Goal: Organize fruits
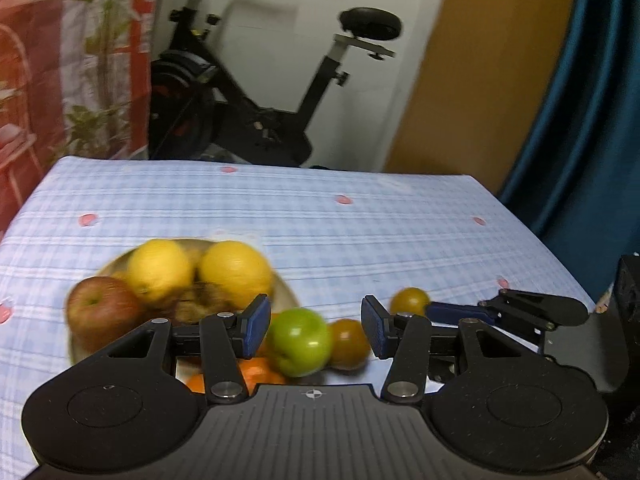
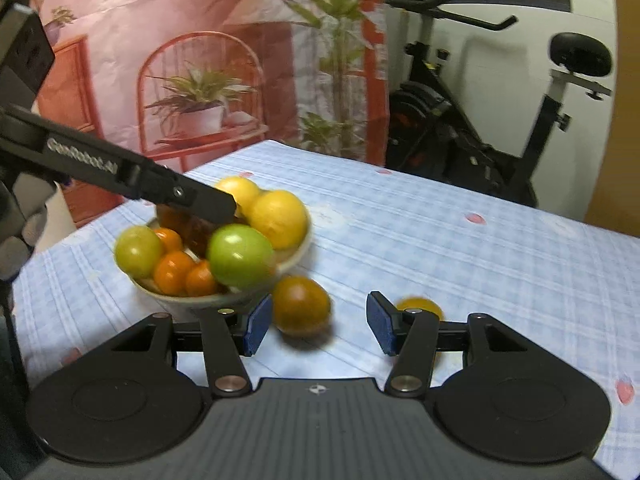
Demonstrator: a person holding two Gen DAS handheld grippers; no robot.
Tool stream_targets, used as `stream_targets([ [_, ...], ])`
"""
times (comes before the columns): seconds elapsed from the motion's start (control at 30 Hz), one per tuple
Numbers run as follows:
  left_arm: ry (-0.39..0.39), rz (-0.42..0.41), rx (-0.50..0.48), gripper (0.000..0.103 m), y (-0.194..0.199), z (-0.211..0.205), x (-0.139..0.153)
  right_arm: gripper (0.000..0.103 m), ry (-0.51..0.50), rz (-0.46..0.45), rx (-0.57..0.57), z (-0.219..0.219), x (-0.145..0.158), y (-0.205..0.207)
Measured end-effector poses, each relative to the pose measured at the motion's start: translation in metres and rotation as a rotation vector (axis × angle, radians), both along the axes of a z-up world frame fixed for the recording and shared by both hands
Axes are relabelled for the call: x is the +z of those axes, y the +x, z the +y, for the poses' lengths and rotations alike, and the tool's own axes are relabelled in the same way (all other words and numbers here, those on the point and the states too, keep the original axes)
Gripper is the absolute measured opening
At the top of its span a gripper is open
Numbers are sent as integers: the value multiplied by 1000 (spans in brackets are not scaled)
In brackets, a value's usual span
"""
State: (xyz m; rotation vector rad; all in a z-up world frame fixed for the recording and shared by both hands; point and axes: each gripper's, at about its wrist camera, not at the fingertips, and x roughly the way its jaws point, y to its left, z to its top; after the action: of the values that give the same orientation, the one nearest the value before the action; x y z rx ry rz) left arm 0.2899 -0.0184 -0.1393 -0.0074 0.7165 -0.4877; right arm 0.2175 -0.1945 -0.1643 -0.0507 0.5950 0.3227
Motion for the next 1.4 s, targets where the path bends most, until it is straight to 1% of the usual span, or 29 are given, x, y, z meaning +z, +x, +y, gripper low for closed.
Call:
stream_targets([
  [0.13,63,-6,-45,52,2,-22,-7,55,3,-20,-59,-17,0,0],
  [0.2,103,-24,-68,52,0,-34,-11,55,11,-19,-84,-27,-1,4],
  [0.27,128,-23,-90,52,-3,-42,-15,55,21,-13,-99,-35,-4,9],
  [0.43,182,-31,-127,51,-1,-58,-22,55,46,15,-89,-46,-14,19],
  [0.57,233,-32,-129,51,4,-66,-26,55,63,26,-71,-50,-19,25],
  [0.67,270,-25,-136,50,11,-69,-29,52,78,46,-55,-52,-23,30],
  [0.73,292,-15,-152,49,15,-70,-31,45,88,55,-52,-53,-25,31],
  [0.83,318,-7,-167,49,19,-70,-32,45,108,55,-54,-57,-24,27],
  [1.03,375,-15,-204,49,18,-73,-32,45,152,53,-97,-71,-23,14],
  [1.13,439,-16,-263,49,17,-78,-32,45,164,51,-112,-76,-21,8],
  [1.23,487,-3,-314,49,19,-80,-32,45,180,51,-129,-80,-20,4],
  [1.4,558,-18,-334,49,20,-88,-38,45,201,48,-148,-85,-18,0],
])
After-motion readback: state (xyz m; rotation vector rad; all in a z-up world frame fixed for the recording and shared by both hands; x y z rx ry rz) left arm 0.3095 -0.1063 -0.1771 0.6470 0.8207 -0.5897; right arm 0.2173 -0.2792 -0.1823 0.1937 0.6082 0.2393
